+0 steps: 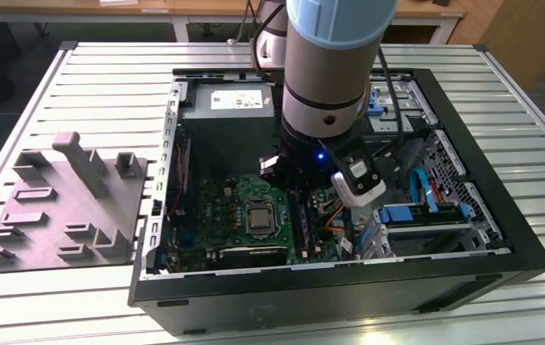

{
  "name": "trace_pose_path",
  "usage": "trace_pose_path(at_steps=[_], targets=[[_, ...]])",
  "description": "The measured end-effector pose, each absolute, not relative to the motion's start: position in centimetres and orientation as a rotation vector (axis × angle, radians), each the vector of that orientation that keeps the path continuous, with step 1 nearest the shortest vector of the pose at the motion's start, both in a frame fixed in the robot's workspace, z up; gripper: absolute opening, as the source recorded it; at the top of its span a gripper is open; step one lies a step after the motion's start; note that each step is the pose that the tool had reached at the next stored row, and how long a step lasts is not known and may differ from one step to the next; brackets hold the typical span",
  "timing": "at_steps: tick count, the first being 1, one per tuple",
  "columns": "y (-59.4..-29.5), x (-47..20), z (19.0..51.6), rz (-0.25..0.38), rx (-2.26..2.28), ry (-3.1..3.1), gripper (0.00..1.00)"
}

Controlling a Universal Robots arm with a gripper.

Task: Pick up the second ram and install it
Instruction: 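Insert the second ram into the second slot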

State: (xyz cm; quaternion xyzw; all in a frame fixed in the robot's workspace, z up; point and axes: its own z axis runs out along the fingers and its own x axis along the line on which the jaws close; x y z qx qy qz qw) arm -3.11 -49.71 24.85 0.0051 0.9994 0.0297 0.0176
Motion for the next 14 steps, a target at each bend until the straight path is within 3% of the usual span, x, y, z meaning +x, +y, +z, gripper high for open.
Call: trace_pose_path(at_steps=[14], targets=[[-49.58,-3.11,24.26,0.103,0.011,3.105,0.11]])
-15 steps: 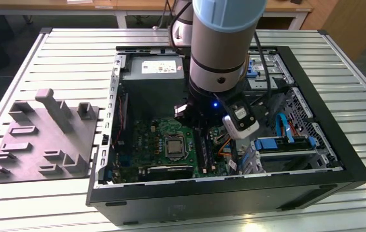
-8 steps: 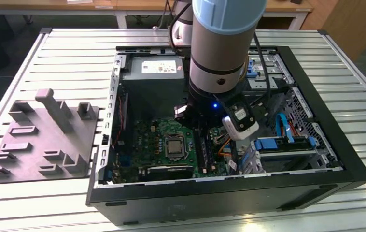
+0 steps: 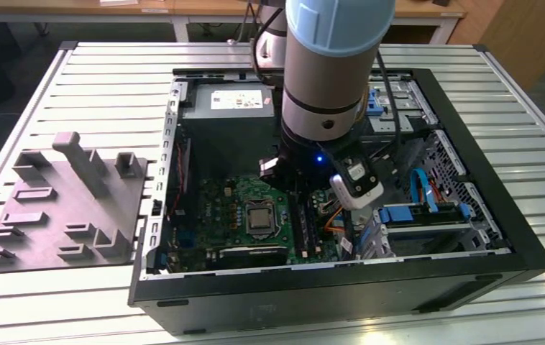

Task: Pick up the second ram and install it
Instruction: 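Insert the second ram into the second slot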

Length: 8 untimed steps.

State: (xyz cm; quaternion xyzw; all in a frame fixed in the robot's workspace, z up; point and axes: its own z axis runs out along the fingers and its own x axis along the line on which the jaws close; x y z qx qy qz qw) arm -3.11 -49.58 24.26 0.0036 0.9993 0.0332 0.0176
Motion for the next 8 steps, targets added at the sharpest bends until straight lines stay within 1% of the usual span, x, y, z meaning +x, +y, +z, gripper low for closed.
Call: trace_pose_path(at_steps=[8], targets=[[-49.52,-3.12,23.92,0.103,0.011,3.105,0.11]])
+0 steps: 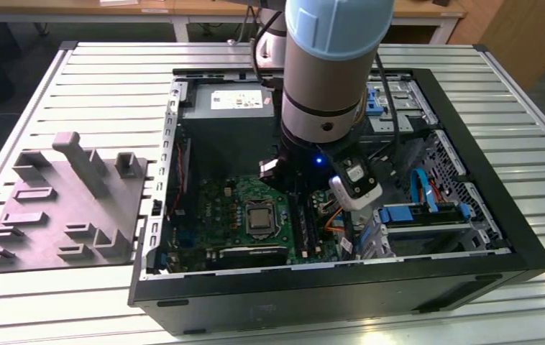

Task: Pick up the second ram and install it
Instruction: 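Insert the second ram into the second slot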

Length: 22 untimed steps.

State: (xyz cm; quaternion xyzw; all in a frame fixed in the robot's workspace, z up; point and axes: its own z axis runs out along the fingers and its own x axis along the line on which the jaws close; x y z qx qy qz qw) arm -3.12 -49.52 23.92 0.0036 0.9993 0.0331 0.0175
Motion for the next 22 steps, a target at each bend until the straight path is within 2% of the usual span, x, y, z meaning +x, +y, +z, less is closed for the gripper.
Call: trace_pose_path(at_steps=[22], targets=[[-49.13,-3.11,23.07,0.103,0.011,3.105,0.11]])
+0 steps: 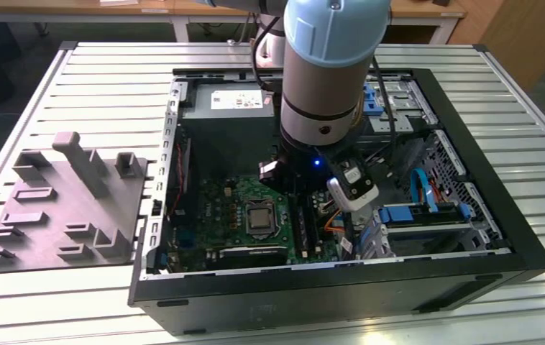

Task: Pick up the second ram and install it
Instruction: 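Insert the second ram into the second slot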

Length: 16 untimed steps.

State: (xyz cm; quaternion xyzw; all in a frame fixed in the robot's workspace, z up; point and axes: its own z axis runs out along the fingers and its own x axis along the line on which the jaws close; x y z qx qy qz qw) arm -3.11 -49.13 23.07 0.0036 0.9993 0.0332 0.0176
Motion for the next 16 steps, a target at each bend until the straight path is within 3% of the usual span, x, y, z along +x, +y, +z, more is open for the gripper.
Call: trace_pose_path(at_steps=[16], targets=[[-49.13,-3.24,22.84,0.103,0.011,3.103,0.11]])
